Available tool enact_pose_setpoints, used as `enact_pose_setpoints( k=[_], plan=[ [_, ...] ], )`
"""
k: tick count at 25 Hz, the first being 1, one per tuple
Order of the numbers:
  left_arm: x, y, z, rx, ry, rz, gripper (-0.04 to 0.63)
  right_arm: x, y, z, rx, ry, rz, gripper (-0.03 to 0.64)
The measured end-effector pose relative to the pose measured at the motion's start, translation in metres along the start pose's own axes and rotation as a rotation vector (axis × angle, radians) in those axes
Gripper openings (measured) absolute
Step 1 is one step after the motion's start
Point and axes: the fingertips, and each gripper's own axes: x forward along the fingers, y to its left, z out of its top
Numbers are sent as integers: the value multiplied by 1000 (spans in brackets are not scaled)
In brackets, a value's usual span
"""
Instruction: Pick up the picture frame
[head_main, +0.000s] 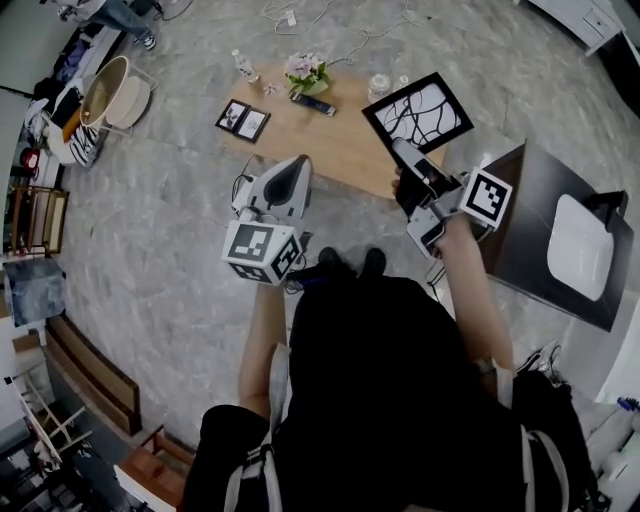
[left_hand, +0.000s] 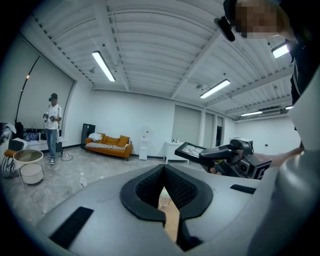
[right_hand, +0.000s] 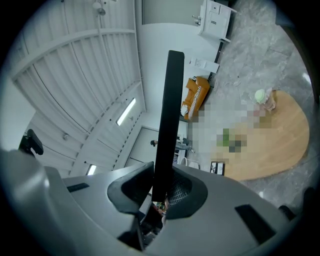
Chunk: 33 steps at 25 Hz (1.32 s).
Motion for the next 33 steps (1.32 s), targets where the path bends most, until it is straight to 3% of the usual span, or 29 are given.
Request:
enact_pose_setpoints(
  k=[33],
  plan=[
    [12, -4, -3, 0, 27, -19, 12, -7, 5, -6, -33, 3, 38, 64]
  ],
)
